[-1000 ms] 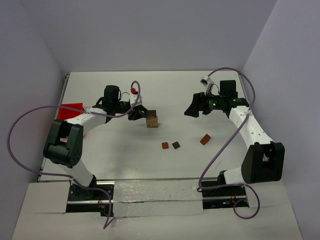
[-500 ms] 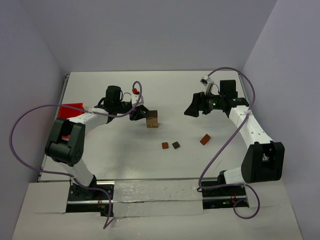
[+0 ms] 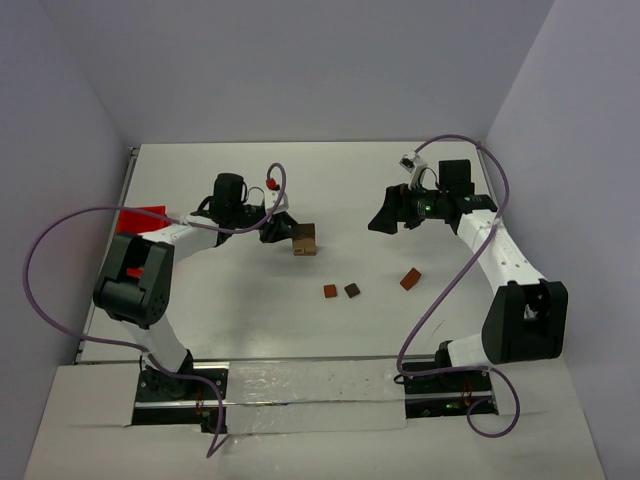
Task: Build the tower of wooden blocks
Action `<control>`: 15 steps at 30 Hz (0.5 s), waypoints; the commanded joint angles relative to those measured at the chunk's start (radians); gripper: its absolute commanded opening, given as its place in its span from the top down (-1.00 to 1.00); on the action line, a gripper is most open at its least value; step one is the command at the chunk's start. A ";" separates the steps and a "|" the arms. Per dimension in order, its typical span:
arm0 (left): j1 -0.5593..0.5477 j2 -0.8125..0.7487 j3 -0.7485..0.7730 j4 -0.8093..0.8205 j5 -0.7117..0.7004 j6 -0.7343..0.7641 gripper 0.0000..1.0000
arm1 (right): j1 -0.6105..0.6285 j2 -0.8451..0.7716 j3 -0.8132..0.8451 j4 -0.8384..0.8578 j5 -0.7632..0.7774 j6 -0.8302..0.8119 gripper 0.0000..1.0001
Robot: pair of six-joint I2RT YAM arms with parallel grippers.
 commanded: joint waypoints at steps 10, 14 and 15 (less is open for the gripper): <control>-0.003 0.021 0.041 0.024 0.068 -0.019 0.74 | 0.004 0.004 0.051 0.014 -0.023 -0.009 -0.99; -0.003 0.026 0.048 0.009 0.070 -0.013 0.71 | 0.004 0.004 0.051 0.011 -0.023 -0.009 -0.99; -0.003 0.028 0.051 0.004 0.070 -0.010 0.70 | 0.005 0.004 0.051 0.011 -0.024 -0.009 -0.99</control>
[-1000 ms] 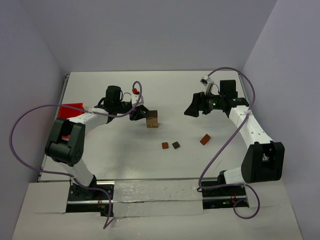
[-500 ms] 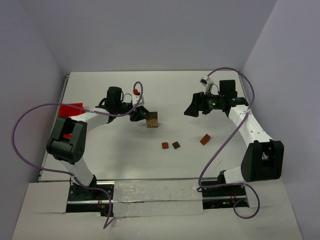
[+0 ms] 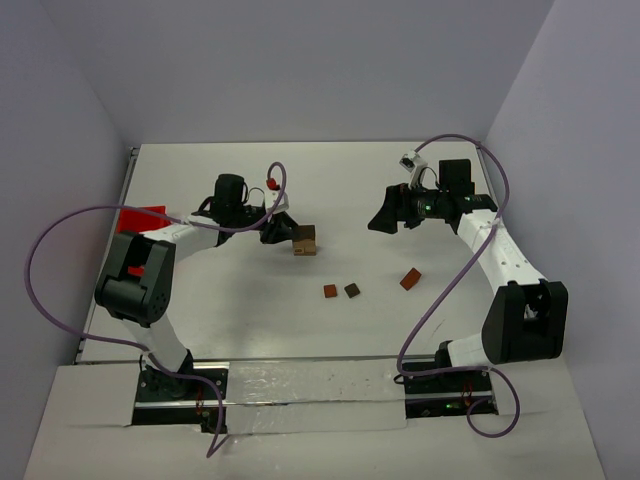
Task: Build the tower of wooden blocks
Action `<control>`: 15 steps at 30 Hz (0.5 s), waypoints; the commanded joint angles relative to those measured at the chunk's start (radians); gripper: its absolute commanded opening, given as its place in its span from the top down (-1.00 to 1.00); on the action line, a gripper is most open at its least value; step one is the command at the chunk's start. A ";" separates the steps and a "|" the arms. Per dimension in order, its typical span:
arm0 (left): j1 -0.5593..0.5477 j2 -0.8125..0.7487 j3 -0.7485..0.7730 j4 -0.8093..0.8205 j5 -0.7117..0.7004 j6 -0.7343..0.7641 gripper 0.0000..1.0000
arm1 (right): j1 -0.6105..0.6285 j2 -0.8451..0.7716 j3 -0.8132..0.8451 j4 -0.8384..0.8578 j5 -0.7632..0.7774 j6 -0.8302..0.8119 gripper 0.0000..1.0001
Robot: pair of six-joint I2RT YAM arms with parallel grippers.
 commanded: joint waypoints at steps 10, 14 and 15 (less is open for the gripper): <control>-0.003 0.023 0.056 0.001 0.050 0.007 0.62 | 0.004 0.006 0.050 0.010 -0.019 -0.010 -0.99; -0.003 0.027 0.056 0.009 0.043 0.001 0.60 | 0.004 0.006 0.049 0.010 -0.018 -0.011 -0.99; -0.003 0.029 0.056 0.011 0.042 -0.001 0.59 | 0.004 0.005 0.048 0.010 -0.018 -0.011 -0.99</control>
